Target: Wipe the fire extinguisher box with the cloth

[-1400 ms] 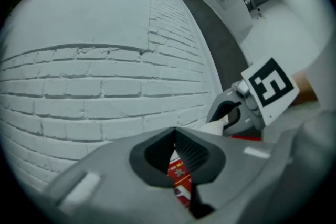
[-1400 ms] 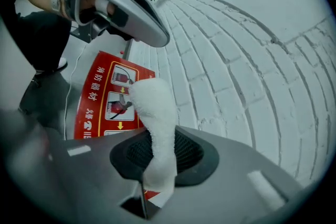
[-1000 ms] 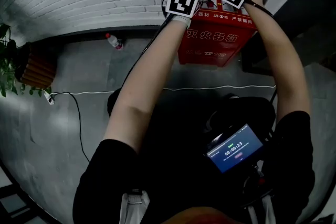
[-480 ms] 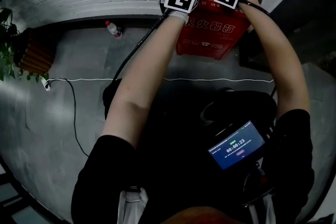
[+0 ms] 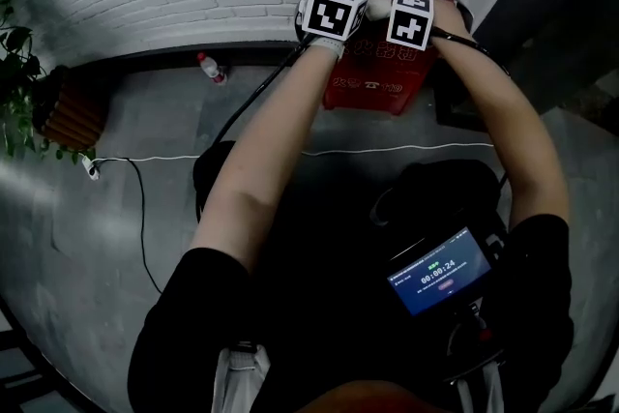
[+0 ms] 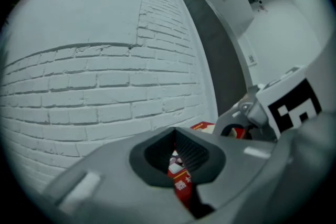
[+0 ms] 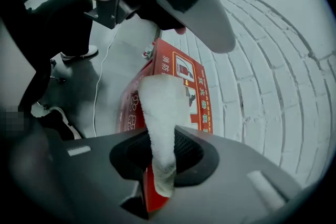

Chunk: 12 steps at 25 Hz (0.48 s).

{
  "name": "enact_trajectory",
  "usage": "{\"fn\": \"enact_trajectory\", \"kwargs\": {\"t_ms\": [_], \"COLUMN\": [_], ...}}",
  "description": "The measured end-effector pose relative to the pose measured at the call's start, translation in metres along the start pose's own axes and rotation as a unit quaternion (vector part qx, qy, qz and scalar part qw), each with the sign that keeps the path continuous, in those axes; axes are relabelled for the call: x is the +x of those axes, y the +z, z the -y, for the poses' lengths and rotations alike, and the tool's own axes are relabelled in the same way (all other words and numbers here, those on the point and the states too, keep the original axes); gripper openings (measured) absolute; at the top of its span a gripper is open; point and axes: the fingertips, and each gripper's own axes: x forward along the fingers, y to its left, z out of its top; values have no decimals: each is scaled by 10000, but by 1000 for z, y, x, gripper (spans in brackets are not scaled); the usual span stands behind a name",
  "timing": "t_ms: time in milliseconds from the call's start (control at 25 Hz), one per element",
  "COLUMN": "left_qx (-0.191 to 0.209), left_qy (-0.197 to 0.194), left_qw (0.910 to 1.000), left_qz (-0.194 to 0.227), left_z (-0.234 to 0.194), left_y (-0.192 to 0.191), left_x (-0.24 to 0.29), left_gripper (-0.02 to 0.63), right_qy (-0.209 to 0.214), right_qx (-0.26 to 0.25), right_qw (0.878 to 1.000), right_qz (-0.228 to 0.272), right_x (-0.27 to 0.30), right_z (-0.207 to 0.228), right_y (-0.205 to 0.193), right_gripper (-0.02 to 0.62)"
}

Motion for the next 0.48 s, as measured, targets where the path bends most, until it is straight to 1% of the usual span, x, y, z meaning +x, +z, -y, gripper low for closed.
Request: {"fn": "enact_trajectory", "kwargs": {"t_ms": [280, 480], "left_qx": [13, 67], "left_qy": [-48, -107], "left_qw": [10000, 9999], "left_qz": [-17, 38], "left_z": [18, 28], "left_y": [-4, 5], "left_x": [-5, -3], "left_gripper": [0, 0], "right_qy": [-77, 65], "right_qx": [-63, -234], "right_qw": [9999, 9996], "right_qz": [67, 120], "right_x": [-21, -31], "right_z": [-27, -49], "right_y": [0, 1], "right_gripper": [83, 82]}}
